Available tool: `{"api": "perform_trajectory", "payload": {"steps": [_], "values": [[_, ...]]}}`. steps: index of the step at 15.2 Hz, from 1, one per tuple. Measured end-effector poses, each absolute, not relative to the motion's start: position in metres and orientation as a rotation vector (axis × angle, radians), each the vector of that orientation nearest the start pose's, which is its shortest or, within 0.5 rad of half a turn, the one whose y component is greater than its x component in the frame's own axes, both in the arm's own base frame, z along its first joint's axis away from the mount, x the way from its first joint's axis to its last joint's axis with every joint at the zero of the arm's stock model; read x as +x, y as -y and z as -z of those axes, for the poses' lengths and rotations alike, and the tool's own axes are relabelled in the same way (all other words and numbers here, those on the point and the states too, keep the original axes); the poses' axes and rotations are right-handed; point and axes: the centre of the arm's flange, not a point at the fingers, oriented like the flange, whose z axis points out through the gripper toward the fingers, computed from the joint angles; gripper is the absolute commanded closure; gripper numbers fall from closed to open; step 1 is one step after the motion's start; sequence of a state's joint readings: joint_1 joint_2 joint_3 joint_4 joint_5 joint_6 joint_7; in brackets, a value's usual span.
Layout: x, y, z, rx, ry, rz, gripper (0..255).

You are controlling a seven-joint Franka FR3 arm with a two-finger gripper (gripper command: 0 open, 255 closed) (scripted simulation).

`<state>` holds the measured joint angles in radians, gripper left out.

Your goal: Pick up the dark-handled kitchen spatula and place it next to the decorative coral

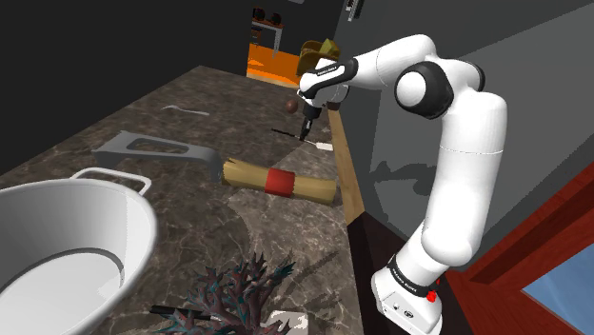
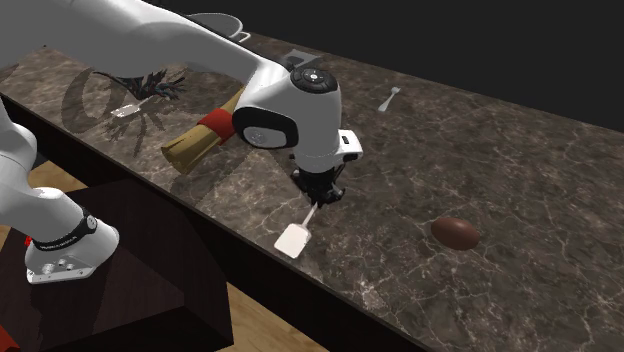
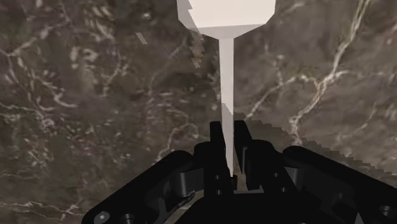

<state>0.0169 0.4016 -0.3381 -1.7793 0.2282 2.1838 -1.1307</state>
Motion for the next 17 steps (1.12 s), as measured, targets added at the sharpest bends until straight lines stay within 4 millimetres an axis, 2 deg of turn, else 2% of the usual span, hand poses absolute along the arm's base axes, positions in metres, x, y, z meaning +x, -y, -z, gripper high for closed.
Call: {"api": "perform_trajectory", "payload": {"steps": [17], "values": [[0.625,0.181,-0.433,-2.924,1.080,0.098,255]]}}
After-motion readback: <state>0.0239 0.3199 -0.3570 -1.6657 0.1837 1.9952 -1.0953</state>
